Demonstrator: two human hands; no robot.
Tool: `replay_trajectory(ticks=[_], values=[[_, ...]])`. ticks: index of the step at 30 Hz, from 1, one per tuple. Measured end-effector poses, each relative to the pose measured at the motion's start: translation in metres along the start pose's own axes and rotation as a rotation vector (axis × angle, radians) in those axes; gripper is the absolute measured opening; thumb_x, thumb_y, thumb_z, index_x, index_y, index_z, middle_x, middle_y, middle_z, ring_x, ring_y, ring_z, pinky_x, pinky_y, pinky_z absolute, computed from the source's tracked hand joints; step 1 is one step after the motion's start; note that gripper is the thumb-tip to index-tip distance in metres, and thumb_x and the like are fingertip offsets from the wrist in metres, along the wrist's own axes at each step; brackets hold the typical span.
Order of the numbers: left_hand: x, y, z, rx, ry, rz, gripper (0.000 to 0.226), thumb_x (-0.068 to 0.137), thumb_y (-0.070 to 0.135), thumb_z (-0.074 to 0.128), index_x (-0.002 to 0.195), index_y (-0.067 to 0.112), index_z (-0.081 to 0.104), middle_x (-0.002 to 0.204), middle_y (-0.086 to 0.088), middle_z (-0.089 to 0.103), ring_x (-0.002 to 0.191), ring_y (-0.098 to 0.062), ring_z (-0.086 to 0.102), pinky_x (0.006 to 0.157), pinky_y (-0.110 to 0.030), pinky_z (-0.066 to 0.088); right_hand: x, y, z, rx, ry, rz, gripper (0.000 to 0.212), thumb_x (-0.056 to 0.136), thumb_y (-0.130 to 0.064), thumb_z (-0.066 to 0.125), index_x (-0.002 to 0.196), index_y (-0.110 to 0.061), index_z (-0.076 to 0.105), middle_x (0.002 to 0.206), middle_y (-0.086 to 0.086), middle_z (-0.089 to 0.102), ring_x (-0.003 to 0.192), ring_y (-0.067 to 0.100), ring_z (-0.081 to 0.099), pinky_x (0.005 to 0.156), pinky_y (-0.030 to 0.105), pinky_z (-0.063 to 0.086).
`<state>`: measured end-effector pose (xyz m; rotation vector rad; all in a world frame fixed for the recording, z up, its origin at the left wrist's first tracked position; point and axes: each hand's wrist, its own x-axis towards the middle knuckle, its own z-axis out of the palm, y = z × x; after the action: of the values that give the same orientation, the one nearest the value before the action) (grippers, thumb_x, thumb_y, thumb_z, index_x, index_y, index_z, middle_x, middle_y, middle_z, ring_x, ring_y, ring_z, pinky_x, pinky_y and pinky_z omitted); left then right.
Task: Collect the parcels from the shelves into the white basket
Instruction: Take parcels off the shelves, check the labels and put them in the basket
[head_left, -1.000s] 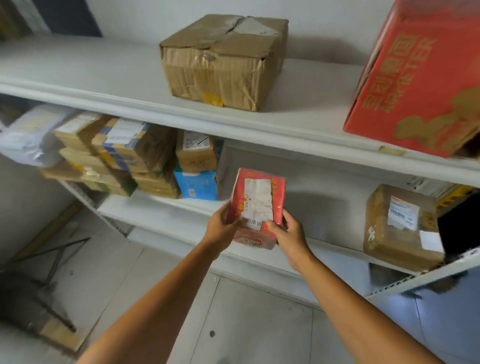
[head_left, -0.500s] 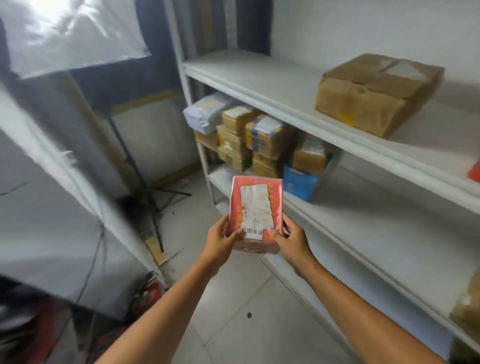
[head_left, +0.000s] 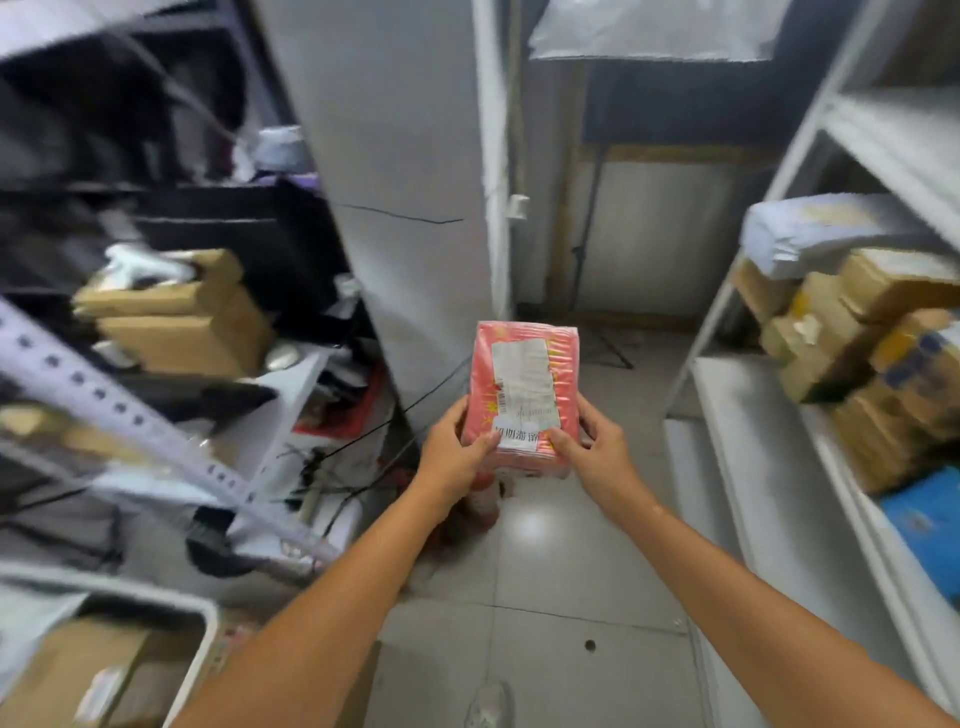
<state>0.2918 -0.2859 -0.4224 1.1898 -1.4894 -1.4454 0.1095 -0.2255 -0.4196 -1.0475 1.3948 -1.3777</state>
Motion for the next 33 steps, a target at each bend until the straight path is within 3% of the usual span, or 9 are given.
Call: replay_trajectory(ticks=[3, 7, 14, 19, 24, 28, 33], values=[[-0.038, -0.007, -0.020, 0.011, 0.213, -0.014, 0.045, 0.082, 0.016, 0.073, 0.120, 0.034, 0.057, 0.112, 0.008, 0.069, 0.104, -0.011, 0.066, 0.089, -0.033, 0.053, 0.000, 0.000, 0.025, 0.034, -0.215, 0.003, 0.050, 0.090, 0.001, 0.062, 0.125, -0.034, 0.056, 0.112, -0.017, 0.070, 0.102, 0.004, 0.066, 0.075, 0.017, 0.054], [-0.103, -0.013, -0.037, -0.002, 0.455, -0.059, 0.052, 0.085, 0.011, 0.071, 0.132, 0.018, 0.053, 0.118, 0.001, 0.067, 0.108, -0.016, 0.064, 0.092, -0.032, 0.053, -0.020, -0.001, 0.057, 0.033, -0.478, 0.025, 0.047, 0.091, -0.005, 0.062, 0.117, -0.044, 0.059, 0.113, -0.014, 0.070, 0.103, 0.010, 0.067, 0.076, 0.022, 0.056], [-0.222, -0.024, -0.078, -0.102, 0.836, -0.141, 0.055, 0.085, 0.006, 0.069, 0.136, 0.015, 0.050, 0.119, 0.000, 0.067, 0.108, -0.015, 0.064, 0.095, -0.041, 0.052, -0.071, 0.013, 0.150, -0.052, -0.837, 0.044, 0.051, 0.092, -0.008, 0.063, 0.136, -0.029, 0.052, 0.121, -0.011, 0.067, 0.109, 0.009, 0.065, 0.085, 0.026, 0.056], [-0.289, -0.050, -0.131, -0.161, 1.021, -0.208, 0.058, 0.085, 0.009, 0.070, 0.137, 0.027, 0.049, 0.114, 0.012, 0.068, 0.104, -0.008, 0.065, 0.091, -0.039, 0.055, -0.109, 0.028, 0.237, -0.091, -1.027, 0.057, 0.046, 0.089, -0.010, 0.067, 0.129, -0.031, 0.058, 0.116, -0.014, 0.068, 0.107, 0.009, 0.065, 0.087, 0.030, 0.055], [-0.340, -0.086, -0.198, -0.195, 1.170, -0.254, 0.061, 0.085, 0.015, 0.070, 0.138, 0.033, 0.047, 0.118, 0.015, 0.066, 0.106, -0.003, 0.063, 0.088, -0.032, 0.056, -0.142, 0.053, 0.340, -0.151, -1.186, 0.073, 0.051, 0.088, -0.005, 0.067, 0.129, -0.033, 0.052, 0.108, -0.028, 0.067, 0.103, -0.001, 0.064, 0.079, 0.016, 0.053], [-0.373, -0.119, -0.259, -0.212, 1.253, -0.307, 0.057, 0.086, 0.015, 0.068, 0.138, 0.030, 0.047, 0.124, 0.009, 0.063, 0.112, -0.010, 0.061, 0.094, -0.039, 0.053, -0.168, 0.075, 0.421, -0.196, -1.292, 0.090, 0.051, 0.089, -0.008, 0.066, 0.121, -0.046, 0.052, 0.113, -0.023, 0.067, 0.106, 0.001, 0.064, 0.084, 0.021, 0.055], [-0.398, -0.167, -0.325, -0.223, 1.375, -0.385, 0.057, 0.086, 0.010, 0.068, 0.137, 0.025, 0.048, 0.121, 0.008, 0.065, 0.111, -0.012, 0.062, 0.096, -0.042, 0.051, -0.187, 0.121, 0.515, -0.258, -1.404, 0.155, 0.053, 0.091, -0.011, 0.065, 0.138, -0.029, 0.049, 0.123, -0.015, 0.064, 0.111, 0.004, 0.061, 0.093, 0.031, 0.053]])
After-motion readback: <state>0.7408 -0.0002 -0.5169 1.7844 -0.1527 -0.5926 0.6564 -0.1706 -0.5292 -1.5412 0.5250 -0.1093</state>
